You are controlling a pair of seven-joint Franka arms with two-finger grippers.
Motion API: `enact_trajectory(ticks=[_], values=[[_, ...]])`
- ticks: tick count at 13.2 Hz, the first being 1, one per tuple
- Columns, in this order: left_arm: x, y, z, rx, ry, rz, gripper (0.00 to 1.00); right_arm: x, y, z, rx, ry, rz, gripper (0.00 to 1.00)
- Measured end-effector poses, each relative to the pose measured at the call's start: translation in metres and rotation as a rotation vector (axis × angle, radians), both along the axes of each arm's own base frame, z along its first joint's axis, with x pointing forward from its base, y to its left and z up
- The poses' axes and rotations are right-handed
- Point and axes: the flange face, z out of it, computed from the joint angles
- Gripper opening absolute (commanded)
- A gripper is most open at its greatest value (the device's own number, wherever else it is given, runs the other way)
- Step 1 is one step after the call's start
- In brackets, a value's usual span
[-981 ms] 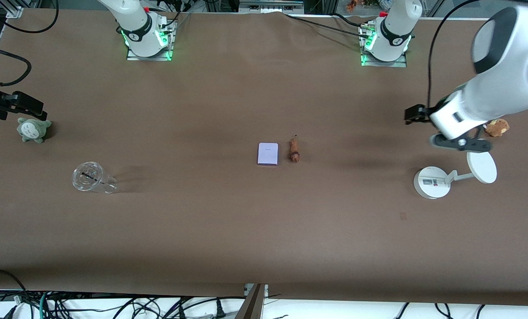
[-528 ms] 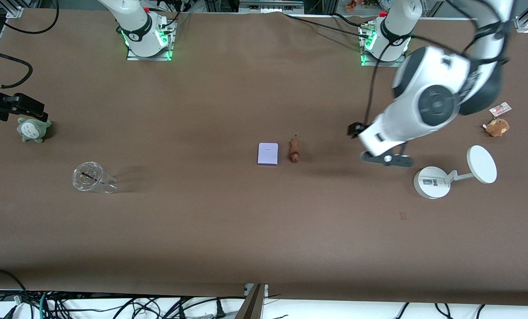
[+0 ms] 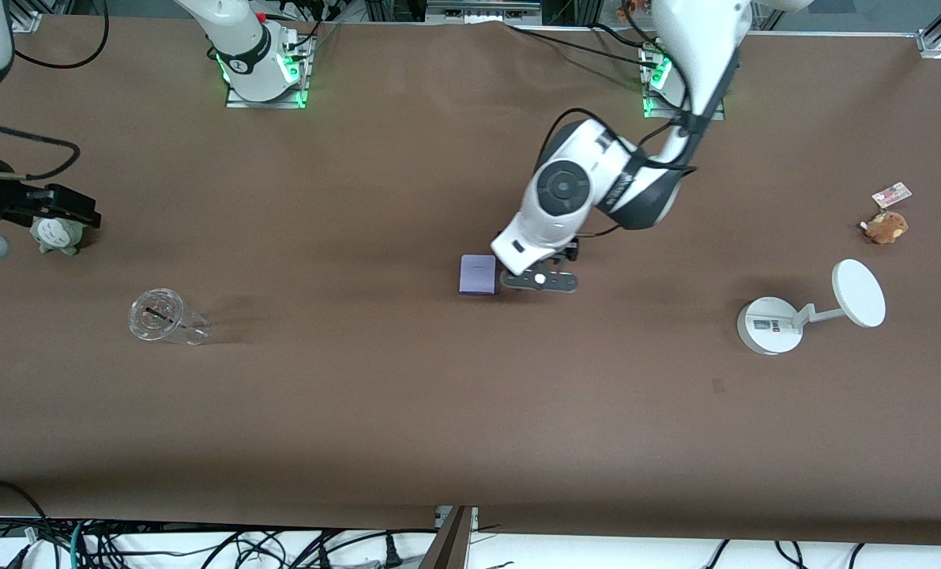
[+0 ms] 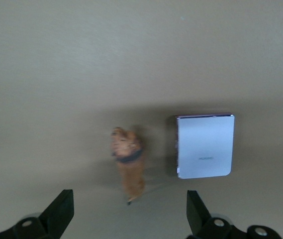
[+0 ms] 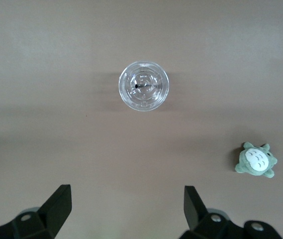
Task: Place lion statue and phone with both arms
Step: 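Grasp the lion statue with the left gripper while the right gripper reaches, then carry the lion toward the white lamp while the right gripper grasps the box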
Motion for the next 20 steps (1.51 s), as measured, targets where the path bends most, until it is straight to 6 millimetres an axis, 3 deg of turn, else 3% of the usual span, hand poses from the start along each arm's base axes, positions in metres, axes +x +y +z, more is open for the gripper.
enact_trajectory(ticks=[4, 8, 10, 12, 17, 20], values=[[-0.001, -0.006, -0.044, 0.044, -0.045, -0.058, 1.0, 0.005, 0.001, -0.011, -0.001, 0.017, 0.002, 1.0], [-0.003, -0.006, -0.063, 0.059, -0.037, -0.045, 0.98, 0.01, 0.007, -0.021, -0.001, 0.025, 0.012, 1.0], [-0.007, -0.009, -0.077, 0.064, -0.031, -0.021, 0.55, 0.017, 0.016, -0.03, -0.003, 0.016, 0.017, 1.0], [-0.012, -0.015, -0.083, 0.066, -0.031, -0.004, 0.28, 0.025, 0.037, -0.045, -0.009, 0.018, 0.018, 1.0], [-0.009, -0.012, -0.081, 0.074, -0.033, 0.01, 0.21, 0.045, 0.109, -0.094, 0.027, 0.005, 0.071, 1.0], [0.007, 0.01, -0.056, 0.137, -0.027, -0.009, 0.21, 0.057, 0.138, -0.132, 0.035, 0.0, 0.107, 1.0]])
